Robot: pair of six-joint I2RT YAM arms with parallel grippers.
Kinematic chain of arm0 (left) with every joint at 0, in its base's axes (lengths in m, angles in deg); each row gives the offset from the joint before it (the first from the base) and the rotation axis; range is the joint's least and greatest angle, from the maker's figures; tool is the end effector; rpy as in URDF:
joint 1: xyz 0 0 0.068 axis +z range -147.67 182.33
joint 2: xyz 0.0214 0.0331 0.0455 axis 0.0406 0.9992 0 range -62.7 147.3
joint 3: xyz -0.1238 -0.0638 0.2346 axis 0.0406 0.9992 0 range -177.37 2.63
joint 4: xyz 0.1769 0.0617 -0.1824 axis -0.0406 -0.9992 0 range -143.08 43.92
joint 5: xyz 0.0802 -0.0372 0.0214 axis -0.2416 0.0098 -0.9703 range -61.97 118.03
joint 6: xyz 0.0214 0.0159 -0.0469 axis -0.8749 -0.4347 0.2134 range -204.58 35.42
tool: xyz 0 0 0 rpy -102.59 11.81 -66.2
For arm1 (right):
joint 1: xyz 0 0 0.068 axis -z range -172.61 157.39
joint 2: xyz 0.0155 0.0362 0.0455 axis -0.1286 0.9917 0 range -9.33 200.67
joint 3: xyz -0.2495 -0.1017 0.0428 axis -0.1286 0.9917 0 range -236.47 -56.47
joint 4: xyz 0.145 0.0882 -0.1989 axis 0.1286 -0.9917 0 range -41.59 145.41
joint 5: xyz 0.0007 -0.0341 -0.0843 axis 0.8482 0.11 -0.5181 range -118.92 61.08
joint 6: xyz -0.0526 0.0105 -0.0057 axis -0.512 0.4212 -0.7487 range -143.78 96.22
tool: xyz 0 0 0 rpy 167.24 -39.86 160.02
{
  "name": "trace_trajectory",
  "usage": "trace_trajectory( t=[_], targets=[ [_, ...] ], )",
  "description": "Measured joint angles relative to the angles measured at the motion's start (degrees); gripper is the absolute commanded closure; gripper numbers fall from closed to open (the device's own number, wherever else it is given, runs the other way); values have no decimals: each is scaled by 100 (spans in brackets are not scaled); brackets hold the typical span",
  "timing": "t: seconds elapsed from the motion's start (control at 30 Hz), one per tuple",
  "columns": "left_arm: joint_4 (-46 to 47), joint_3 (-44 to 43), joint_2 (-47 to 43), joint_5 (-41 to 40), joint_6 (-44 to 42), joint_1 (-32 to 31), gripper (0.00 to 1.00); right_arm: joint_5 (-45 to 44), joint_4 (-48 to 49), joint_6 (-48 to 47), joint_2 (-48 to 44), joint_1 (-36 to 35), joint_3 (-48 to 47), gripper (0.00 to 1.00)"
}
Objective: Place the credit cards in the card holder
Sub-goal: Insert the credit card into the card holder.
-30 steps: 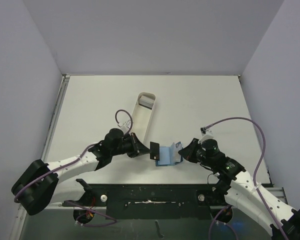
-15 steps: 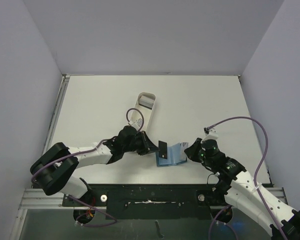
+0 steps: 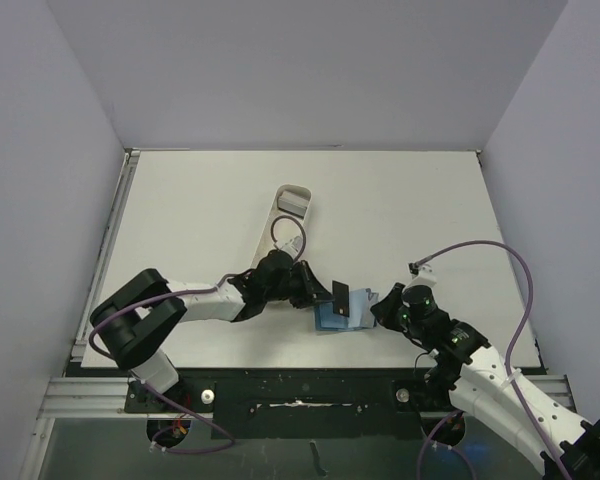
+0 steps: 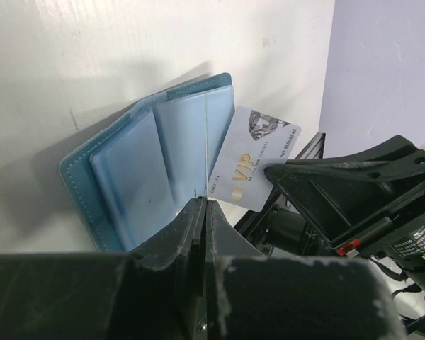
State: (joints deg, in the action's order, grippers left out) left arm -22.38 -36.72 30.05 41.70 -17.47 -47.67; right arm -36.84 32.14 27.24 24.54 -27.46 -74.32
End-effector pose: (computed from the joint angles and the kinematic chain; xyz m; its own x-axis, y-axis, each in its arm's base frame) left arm 0.2002 -0.2515 0.1624 -0.9312 -0.2829 -0.2299 0.0474 0.5313 -0.8458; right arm 0.1156 0.0745 0.1815 -0.6988 0.4516 -0.5548 0.1030 0.8310 0.5467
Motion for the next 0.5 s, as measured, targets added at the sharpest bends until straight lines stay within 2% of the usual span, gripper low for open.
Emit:
trace_trajectory(
  t=[0.23,0.5],
  targets=[
    [-127,-114,356,-160,-17,-160,100,0,-122,203,-195,-2,170,100],
    [-739,-354,393,-588,-136,-271,100,-2,-315,382,-271,-9,184,100]
  ],
)
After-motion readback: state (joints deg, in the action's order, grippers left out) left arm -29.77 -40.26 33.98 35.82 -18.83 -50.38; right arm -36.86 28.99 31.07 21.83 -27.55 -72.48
